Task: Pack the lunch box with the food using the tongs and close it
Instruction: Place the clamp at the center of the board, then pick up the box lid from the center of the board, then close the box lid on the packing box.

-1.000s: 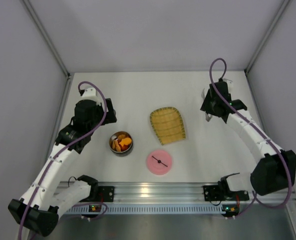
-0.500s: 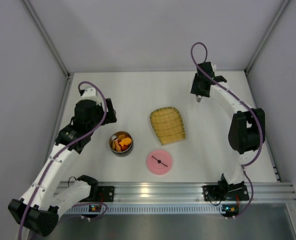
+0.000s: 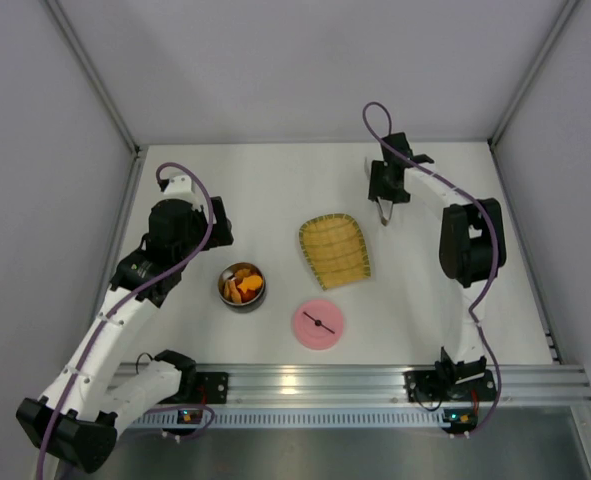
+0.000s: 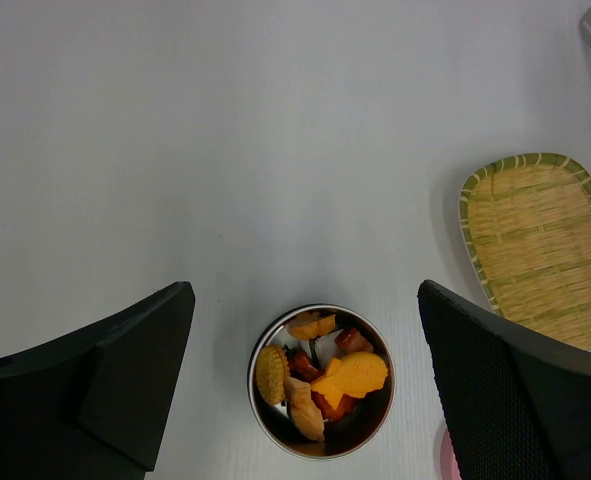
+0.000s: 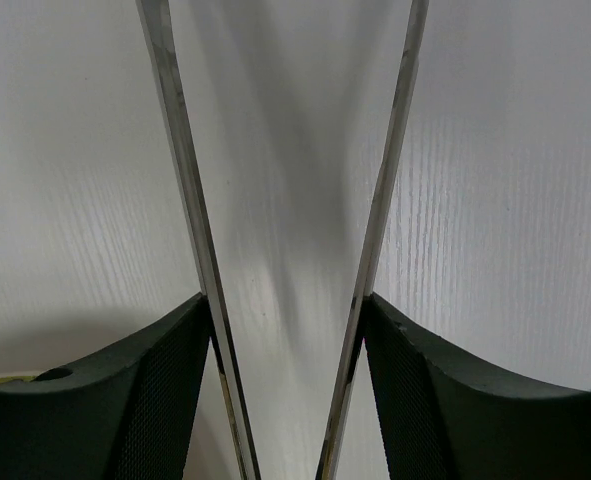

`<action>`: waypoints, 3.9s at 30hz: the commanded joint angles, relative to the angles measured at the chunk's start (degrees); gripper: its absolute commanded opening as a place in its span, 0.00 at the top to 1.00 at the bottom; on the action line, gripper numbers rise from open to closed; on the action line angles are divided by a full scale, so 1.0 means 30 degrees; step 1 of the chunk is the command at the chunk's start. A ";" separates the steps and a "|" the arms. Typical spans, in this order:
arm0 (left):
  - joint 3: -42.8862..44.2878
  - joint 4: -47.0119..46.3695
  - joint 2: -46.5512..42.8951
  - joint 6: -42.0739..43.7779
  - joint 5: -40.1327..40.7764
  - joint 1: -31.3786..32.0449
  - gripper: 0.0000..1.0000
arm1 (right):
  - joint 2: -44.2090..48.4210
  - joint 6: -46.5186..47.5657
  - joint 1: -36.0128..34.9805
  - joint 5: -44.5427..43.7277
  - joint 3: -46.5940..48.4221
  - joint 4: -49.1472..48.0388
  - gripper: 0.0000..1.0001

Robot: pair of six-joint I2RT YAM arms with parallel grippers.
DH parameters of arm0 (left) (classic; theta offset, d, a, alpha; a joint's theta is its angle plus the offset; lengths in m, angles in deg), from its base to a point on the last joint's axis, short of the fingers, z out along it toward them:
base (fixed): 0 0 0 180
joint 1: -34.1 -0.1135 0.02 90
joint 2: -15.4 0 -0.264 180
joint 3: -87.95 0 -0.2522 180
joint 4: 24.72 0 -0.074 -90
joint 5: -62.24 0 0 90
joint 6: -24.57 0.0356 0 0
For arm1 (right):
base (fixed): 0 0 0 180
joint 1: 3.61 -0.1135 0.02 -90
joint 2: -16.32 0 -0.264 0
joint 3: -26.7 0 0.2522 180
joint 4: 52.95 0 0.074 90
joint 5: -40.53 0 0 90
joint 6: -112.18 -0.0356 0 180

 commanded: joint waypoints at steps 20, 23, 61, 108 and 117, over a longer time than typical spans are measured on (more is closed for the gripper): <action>-0.0043 -0.0337 -0.0093 -0.0001 0.0197 -0.0128 0.01 | -0.1343 0.0594 0.0360 -0.0151 0.0819 0.1396 0.30; -0.0043 -0.0366 -0.0064 -0.0001 0.0168 -0.0098 0.01 | -0.1197 0.0566 0.0360 -0.0150 0.0585 0.1397 0.28; -0.0072 -0.0395 -0.0094 -0.0002 0.0197 -0.0127 0.02 | 1.7145 -0.3829 -1.7420 -0.4454 -1.5618 -0.2120 0.44; 0.1362 -0.0366 -0.3227 -0.2694 0.4678 -0.0596 0.02 | 0.9444 -0.4269 -1.9592 -0.6244 -0.5848 -0.0921 1.00; 0.3061 -0.0425 -0.4897 -0.3078 0.5294 -0.0567 0.01 | 0.3585 -0.3186 -1.8683 -0.5220 0.2592 0.1012 1.00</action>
